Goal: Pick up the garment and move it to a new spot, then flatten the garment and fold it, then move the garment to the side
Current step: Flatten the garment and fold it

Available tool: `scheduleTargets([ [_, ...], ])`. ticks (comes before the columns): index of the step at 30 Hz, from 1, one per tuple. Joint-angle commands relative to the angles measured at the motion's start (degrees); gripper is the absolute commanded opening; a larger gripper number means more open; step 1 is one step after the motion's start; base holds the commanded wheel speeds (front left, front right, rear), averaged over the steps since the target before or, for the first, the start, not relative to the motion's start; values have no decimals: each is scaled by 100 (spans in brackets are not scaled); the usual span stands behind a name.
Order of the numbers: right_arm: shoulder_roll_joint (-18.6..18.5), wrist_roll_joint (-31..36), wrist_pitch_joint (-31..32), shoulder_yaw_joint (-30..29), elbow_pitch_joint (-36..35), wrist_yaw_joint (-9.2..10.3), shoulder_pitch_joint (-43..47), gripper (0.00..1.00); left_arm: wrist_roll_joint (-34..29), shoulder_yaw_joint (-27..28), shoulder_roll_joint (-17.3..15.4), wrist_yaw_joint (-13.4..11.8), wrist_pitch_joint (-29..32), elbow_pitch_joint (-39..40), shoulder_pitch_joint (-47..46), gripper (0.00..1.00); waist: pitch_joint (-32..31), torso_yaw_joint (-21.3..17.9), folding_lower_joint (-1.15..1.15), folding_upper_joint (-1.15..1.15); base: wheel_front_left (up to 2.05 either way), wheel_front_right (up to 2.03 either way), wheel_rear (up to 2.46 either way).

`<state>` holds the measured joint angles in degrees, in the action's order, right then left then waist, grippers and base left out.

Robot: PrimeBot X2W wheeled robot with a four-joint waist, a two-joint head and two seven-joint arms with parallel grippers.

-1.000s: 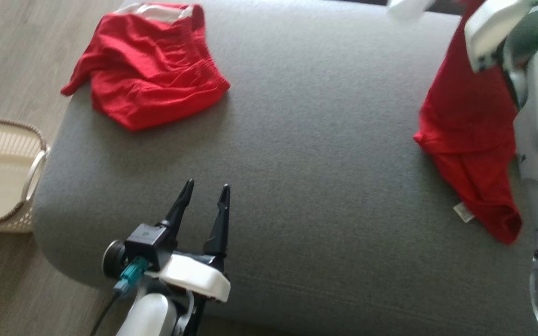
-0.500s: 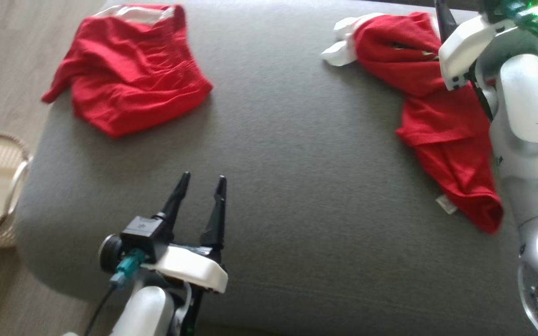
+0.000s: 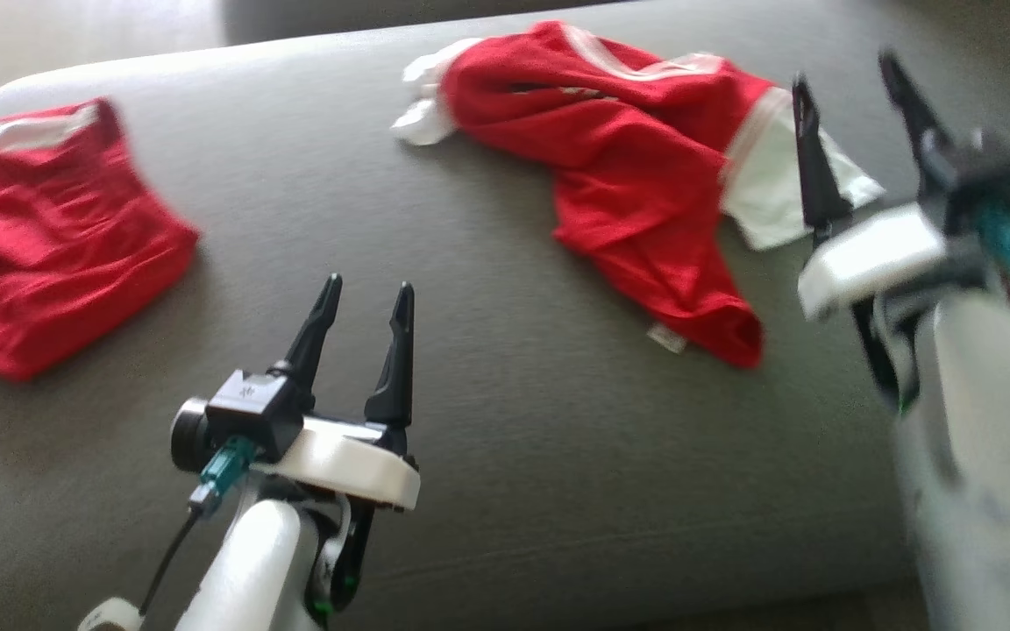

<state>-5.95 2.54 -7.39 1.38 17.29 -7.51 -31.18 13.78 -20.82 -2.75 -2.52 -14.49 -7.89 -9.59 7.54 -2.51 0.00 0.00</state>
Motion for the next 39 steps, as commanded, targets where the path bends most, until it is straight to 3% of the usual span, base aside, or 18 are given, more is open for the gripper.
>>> scheduleTargets([
  [1,145,-98,105,60,-629,2,274,100,-41,202,-13,-5,-51,152,-315,100,74,-532,0,0,0,0,0],
  [6,268,-365,296,-70,-1696,2,1209,100,-284,99,-13,-42,-51,-207,-624,100,298,-975,0,0,0,0,0],
  [11,304,-874,287,-26,-2214,2,1615,100,-760,-123,-19,-152,-32,-1657,-1437,100,674,-1482,0,0,0,0,0],
  [20,306,-1274,81,-15,-2251,2,1648,100,-1054,-627,-15,-54,166,-2858,-2846,100,1135,-1971,0,0,0,0,0],
  [29,306,-1610,-186,91,-2009,2,1555,100,-1211,-1226,-13,-115,427,-3851,-3945,100,1483,-2352,0,0,0,0,0],
  [35,307,-1753,-310,121,-1849,2,1506,100,-1268,-1382,-13,-357,413,-4521,-4319,100,1541,-2494,0,0,0,0,0],
  [39,307,-1822,-365,133,-1769,2,1488,100,-1164,-1455,-13,-392,315,-4738,-4449,100,1560,-2537,0,0,0,0,0],
])
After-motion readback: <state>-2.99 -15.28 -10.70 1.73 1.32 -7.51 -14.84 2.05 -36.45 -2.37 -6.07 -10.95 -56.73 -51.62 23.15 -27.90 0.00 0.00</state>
